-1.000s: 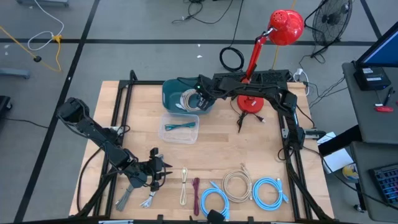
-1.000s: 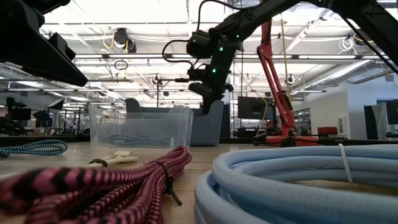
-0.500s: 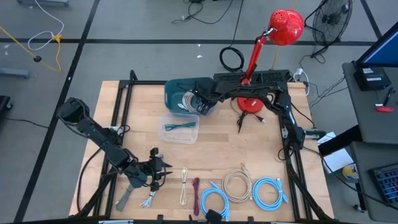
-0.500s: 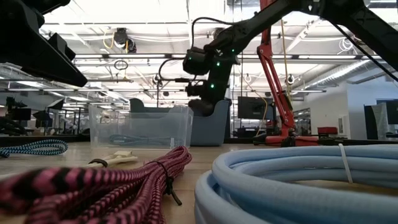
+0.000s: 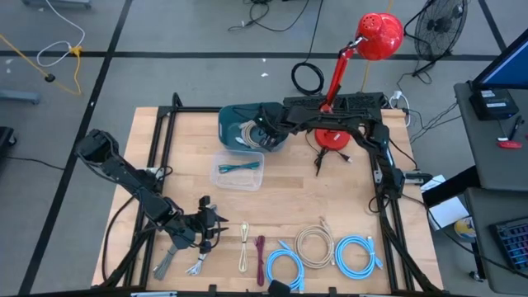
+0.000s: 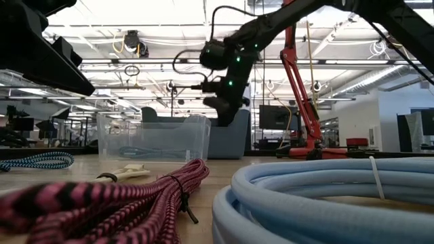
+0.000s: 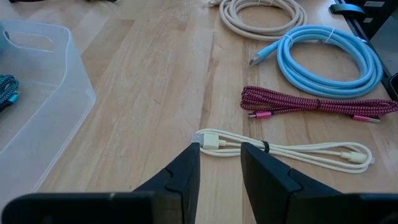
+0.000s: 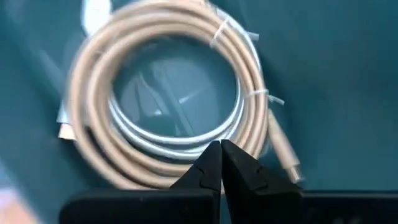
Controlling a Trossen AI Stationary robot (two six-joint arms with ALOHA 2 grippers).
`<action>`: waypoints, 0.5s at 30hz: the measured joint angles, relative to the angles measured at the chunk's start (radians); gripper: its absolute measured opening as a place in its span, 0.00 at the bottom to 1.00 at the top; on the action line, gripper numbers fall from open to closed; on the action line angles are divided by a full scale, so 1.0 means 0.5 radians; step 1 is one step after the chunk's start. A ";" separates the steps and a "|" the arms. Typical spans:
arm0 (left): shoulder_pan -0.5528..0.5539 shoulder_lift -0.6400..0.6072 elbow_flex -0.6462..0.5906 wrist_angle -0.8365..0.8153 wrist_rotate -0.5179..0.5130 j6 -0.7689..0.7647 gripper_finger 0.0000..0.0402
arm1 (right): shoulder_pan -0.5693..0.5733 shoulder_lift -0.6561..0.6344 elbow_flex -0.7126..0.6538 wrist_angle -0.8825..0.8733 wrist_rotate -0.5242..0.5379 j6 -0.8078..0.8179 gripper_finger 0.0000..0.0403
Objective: Pick & Place USB Port
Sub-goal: Put the blue charger cable into the transparent bin
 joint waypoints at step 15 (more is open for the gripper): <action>0.000 0.001 0.000 -0.002 0.032 0.001 0.30 | 0.301 -0.548 0.005 0.061 -0.096 -0.104 0.00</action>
